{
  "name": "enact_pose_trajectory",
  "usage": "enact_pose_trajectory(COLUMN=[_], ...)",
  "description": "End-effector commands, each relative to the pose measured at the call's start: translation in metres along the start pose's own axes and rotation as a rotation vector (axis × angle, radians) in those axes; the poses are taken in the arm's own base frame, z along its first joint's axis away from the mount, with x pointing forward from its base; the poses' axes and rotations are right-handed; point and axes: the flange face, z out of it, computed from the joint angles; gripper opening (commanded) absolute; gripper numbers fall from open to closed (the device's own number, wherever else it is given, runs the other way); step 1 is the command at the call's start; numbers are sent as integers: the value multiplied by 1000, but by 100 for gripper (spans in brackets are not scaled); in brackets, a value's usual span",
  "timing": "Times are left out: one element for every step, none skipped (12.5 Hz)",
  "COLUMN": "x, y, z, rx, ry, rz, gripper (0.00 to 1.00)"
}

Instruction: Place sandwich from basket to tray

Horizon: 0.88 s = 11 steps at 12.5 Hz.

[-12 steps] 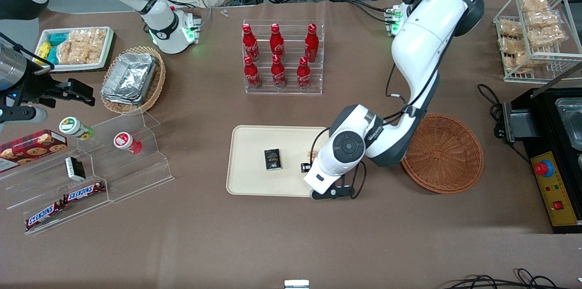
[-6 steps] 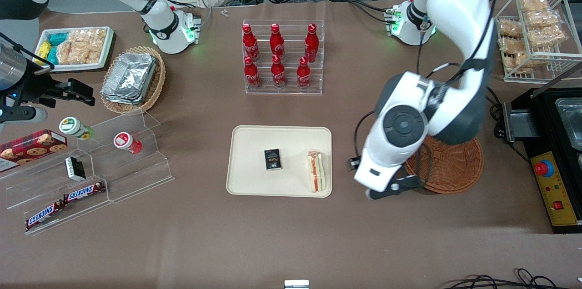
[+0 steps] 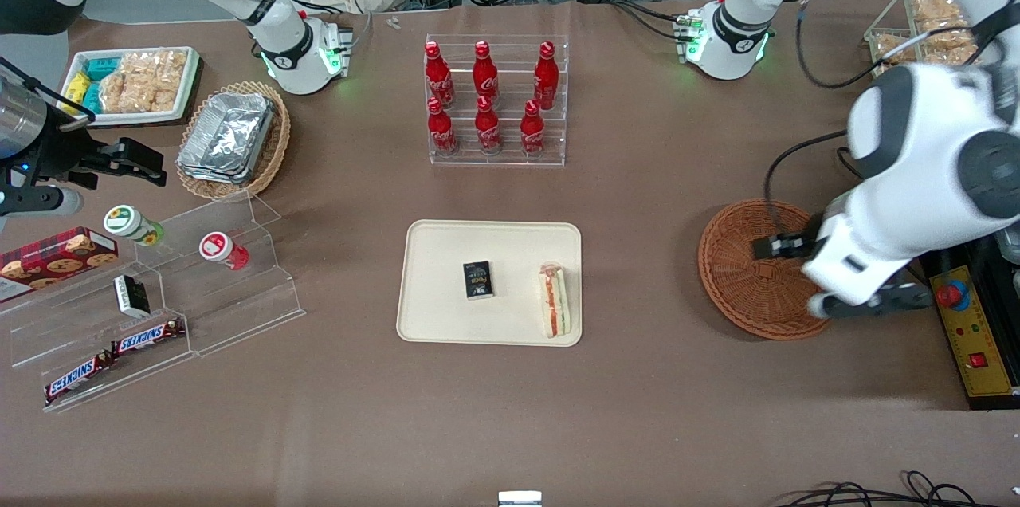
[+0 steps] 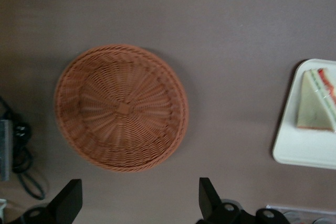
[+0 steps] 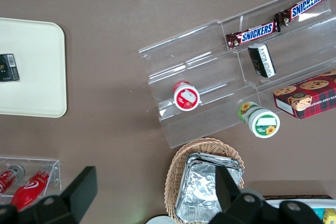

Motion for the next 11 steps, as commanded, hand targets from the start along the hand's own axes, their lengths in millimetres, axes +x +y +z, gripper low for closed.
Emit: enact_pose_trajectory(x=[-17,-16,-16,-14,-14,-7,-10,-7,-6,-7,-8], y=[-7,-6,-5,-4,1,-24,1,-4,-5,0,4], z=[1,1,2,0,1,6,-5,-8,-9,-10,-10], rx=[-2,10,20,26,28,9,-10,33,68,73,72], ry=[-9,-4,-4,3,0,-12,4,16,21,25,25], rz=[43,46,50,43,52,14,68,76,89,105,111], gripper=[100,100,100,100,100,100,100,100,100,100,100])
